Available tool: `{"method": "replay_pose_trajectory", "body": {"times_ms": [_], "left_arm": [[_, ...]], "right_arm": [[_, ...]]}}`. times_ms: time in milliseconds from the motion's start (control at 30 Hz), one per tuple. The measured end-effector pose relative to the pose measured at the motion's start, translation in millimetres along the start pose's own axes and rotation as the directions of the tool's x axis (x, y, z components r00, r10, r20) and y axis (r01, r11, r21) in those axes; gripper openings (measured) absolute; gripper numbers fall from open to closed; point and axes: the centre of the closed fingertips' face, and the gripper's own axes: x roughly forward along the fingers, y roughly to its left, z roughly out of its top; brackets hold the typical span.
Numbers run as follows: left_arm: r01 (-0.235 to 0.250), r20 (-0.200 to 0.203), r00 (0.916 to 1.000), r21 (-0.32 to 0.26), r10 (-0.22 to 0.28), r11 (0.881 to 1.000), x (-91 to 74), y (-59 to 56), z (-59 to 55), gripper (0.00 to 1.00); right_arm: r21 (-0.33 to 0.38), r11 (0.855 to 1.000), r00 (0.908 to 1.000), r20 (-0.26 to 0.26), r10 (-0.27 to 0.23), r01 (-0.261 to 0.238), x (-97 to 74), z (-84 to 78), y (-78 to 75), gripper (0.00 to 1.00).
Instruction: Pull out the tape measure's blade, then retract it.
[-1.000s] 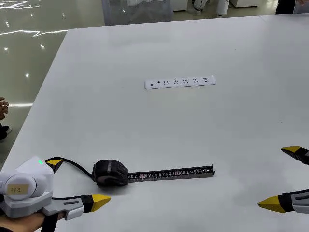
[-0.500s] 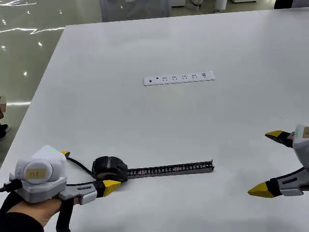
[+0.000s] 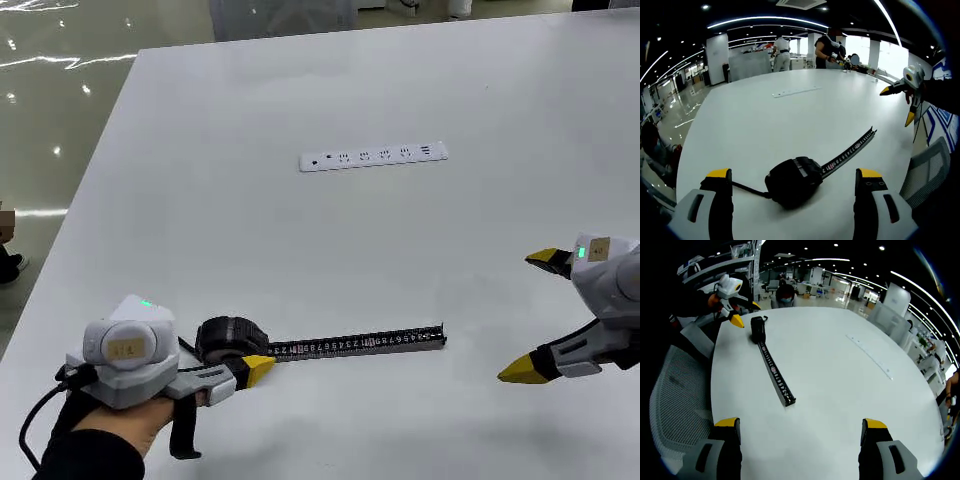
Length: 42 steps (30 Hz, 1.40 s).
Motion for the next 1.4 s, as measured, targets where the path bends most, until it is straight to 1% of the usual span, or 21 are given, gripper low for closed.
{"method": "replay_pose_trajectory", "body": {"times_ms": [133, 200, 267, 300, 433, 467, 533, 567, 600, 700, 833, 900, 967, 1000, 1067, 1133, 1200, 1233, 1267, 1333, 1400], "left_arm": [[-0.008, 0.012, 0.9999, -0.016, 0.008, 1.0, 1.7, -1.5, 0.5, 0.99], [-0.014, 0.027, 0.9995, -0.006, 0.015, 1.0, 3.7, -0.6, 1.7, 0.99], [-0.035, 0.039, 0.9986, 0.006, 0.034, 0.999, 5.1, 2.4, 3.1, 0.99], [-0.038, 0.039, 0.9985, 0.005, 0.038, 0.999, 6.5, 3.4, 2.5, 0.99], [-0.053, 0.059, 0.9968, -0.024, 0.055, 0.998, 8.1, 8.9, 4.6, 0.99], [-0.073, 0.067, 0.9949, -0.033, 0.075, 0.997, 8.1, 12.7, 5.7, 0.99], [-0.087, 0.075, 0.9929, -0.059, 0.092, 0.994, 9.1, 15.7, 6.5, 0.99], [-0.09, 0.072, 0.9929, -0.064, 0.094, 0.994, 10.5, 16.3, 5.8, 0.99], [-0.104, 0.07, 0.9916, -0.075, 0.109, 0.992, 11.5, 18.4, 4.6, 0.99], [-0.125, 0.084, 0.9873, -0.115, 0.135, 0.986, 11.7, 22.4, 5.4, 0.99], [-0.139, 0.083, 0.9853, -0.117, 0.149, 0.983, 13.0, 23.1, 2.9, 0.99], [-0.144, 0.083, 0.9843, -0.138, 0.156, 0.98, 13.9, 22.7, 1.5, 0.99], [-0.148, 0.075, 0.9842, -0.143, 0.16, 0.979, 15.1, 20.3, -1.1, 0.99], [-0.148, 0.074, 0.9844, -0.145, 0.159, 0.978, 15.6, 18.0, -2.5, 0.99], [-0.152, 0.08, 0.9831, -0.143, 0.164, 0.978, 17.0, 16.2, -4.1, 0.99], [-0.159, 0.072, 0.9824, -0.159, 0.172, 0.974, 20.9, 16.3, -8.5, 0.99], [-0.164, 0.063, 0.9821, -0.175, 0.178, 0.971, 23.6, 16.3, -10.9, 0.99], [-0.165, 0.062, 0.9821, -0.175, 0.178, 0.971, 25.0, 16.3, -11.3, 0.99], [-0.165, 0.066, 0.9819, -0.162, 0.178, 0.973, 26.7, 15.1, -10.5, 0.99], [-0.168, 0.071, 0.9813, -0.139, 0.179, 0.976, 29.0, 15.3, -8.8, 0.99], [-0.168, 0.07, 0.9813, -0.144, 0.179, 0.975, 30.9, 17.4, -8.1, 0.99]], "right_arm": [[-0.025, 0.999, 0.9996, -0.008, 0.027, -0.027, 6.6, 6.5, 3.8, 0.99], [-0.038, 0.999, 0.9994, -0.019, 0.03, -0.031, 10.0, 8.6, 3.4, 0.99], [-0.052, 0.998, 0.9991, -0.026, 0.034, -0.036, 13.3, 10.4, 2.5, 0.99], [-0.057, 0.998, 0.9989, -0.031, 0.036, -0.038, 14.6, 10.7, 2.0, 0.99], [-0.082, 0.995, 0.9975, -0.051, 0.049, -0.053, 19.8, 13.5, 0.7, 0.99], [-0.088, 0.994, 0.9968, -0.059, 0.054, -0.059, 21.3, 14.4, 0.4, 0.99], [-0.097, 0.993, 0.995, -0.075, 0.065, -0.073, 24.1, 14.9, -1.2, 0.99], [-0.1, 0.992, 0.9944, -0.082, 0.067, -0.075, 25.4, 15.4, -2.0, 0.99], [-0.106, 0.991, 0.9931, -0.093, 0.072, -0.082, 27.0, 16.7, -2.2, 0.99], [-0.127, 0.987, 0.9912, -0.105, 0.081, -0.094, 30.7, 21.2, -3.7, 0.99], [-0.147, 0.982, 0.9882, -0.118, 0.097, -0.114, 37.4, 25.1, -5.0, 0.99], [-0.152, 0.98, 0.9864, -0.123, 0.109, -0.127, 42.6, 25.6, -5.4, 0.99], [-0.155, 0.977, 0.9848, -0.119, 0.126, -0.144, 49.0, 27.6, -4.6, 0.99], [-0.161, 0.974, 0.9836, -0.106, 0.147, -0.162, 54.6, 31.3, -2.6, 0.98], [-0.173, 0.968, 0.9794, -0.122, 0.161, -0.181, 62.6, 29.4, -3.5, 0.91], [-0.178, 0.964, 0.9742, -0.144, 0.174, -0.198, 71.7, 25.1, -3.9, 0.91], [-0.174, 0.96, 0.9671, -0.17, 0.189, -0.218, 75.3, 19.8, -2.5, 0.88], [-0.177, 0.959, 0.9662, -0.175, 0.189, -0.22, 76.2, 18.5, -2.4, 0.86], [-0.2, 0.952, 0.9616, -0.193, 0.196, -0.234, 77.1, 13.3, -2.6, 0.84], [-0.209, 0.947, 0.9582, -0.203, 0.202, -0.244, 77.6, 9.8, -1.7, 0.8], [-0.212, 0.946, 0.9558, -0.213, 0.202, -0.247, 78.1, 7.7, -2.1, 0.77]]}}
